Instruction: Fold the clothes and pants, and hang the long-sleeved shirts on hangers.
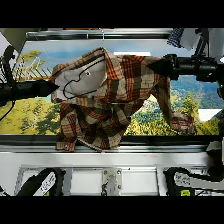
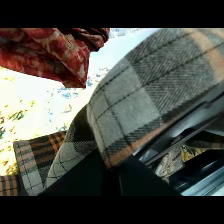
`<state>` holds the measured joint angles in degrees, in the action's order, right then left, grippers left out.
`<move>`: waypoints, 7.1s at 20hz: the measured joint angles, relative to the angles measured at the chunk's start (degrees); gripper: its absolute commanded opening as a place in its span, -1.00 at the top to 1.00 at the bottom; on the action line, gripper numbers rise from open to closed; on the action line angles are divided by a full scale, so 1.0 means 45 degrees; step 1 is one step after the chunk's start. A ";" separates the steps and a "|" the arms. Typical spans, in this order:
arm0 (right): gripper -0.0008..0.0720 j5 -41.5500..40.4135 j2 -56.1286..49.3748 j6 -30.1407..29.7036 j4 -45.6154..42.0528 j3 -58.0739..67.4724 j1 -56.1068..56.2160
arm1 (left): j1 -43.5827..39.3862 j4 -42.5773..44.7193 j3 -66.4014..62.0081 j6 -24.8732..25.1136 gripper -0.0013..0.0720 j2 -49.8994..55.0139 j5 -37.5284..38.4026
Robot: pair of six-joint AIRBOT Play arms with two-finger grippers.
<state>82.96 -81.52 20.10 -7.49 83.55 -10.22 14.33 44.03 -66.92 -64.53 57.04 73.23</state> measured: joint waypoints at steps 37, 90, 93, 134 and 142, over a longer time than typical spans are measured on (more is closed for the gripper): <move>0.89 -0.2127 0.2599 -0.2725 0.5061 -0.4405 0.2477 | -0.6033 0.6902 -0.3895 -0.5581 0.91 -0.0981 0.0253; 0.90 -1.6767 0.8432 -0.6489 0.7669 -0.2259 -0.9734 | -0.7922 0.7320 -0.3521 -0.6421 -0.77 0.0398 -0.3725; 0.90 -1.7495 0.8004 -0.6892 0.7650 -0.1268 -0.9860 | -0.7791 0.7315 -0.3521 -0.6416 -0.76 0.0403 -0.3725; 0.90 -1.9870 0.5615 -0.7660 0.7796 0.0656 -1.1900 | -0.7723 0.7320 -0.3521 -0.6421 -0.77 0.0403 -0.2890; -0.43 -2.0686 0.5731 -0.7655 0.9024 0.0049 -1.1691 | -0.7723 0.7291 -0.3526 -0.6416 -0.77 0.0403 -0.2953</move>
<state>-10.13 -55.72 -14.35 33.12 83.77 -62.83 -20.43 76.84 -82.78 -93.41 58.85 59.94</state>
